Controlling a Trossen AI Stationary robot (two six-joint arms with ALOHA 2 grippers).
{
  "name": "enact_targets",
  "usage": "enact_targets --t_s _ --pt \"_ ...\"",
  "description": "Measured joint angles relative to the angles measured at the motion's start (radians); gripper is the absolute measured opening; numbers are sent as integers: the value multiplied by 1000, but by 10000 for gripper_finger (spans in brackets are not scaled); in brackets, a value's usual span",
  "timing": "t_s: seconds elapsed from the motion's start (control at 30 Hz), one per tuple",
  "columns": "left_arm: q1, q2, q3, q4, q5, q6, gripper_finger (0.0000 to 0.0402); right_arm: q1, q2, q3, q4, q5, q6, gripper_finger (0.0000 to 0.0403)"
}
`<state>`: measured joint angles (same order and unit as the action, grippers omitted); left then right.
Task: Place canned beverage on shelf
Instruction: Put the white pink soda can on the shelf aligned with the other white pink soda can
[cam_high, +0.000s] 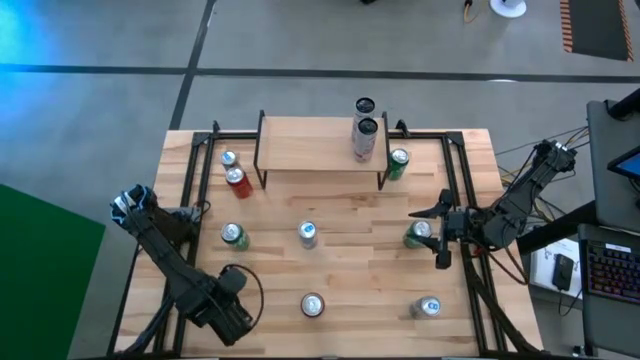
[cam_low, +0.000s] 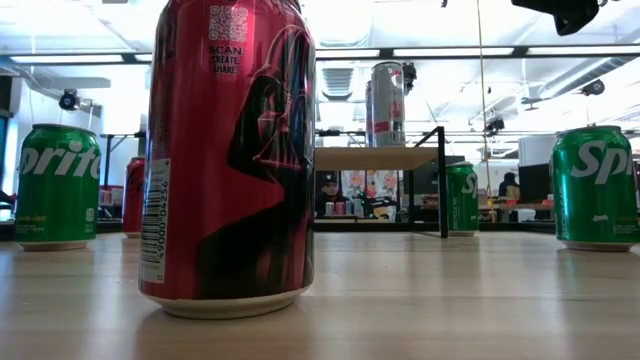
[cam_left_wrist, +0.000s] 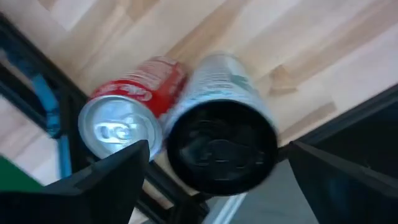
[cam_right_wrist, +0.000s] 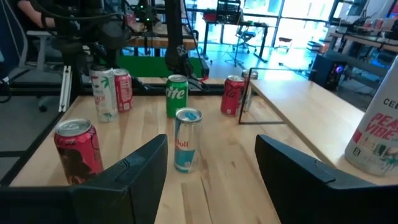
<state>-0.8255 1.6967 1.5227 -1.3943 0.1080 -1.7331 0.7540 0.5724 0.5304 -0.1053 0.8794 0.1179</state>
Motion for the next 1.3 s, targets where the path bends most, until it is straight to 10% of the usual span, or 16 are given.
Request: enact_targets --t_s 0.67,1.3 --pt "-12 -2 -121 171 -30 18 241 0 0 0 14 -23 2 233" --pt "79 13 -93 91 -196 179 247 0 26 0 14 -25 -25 233"
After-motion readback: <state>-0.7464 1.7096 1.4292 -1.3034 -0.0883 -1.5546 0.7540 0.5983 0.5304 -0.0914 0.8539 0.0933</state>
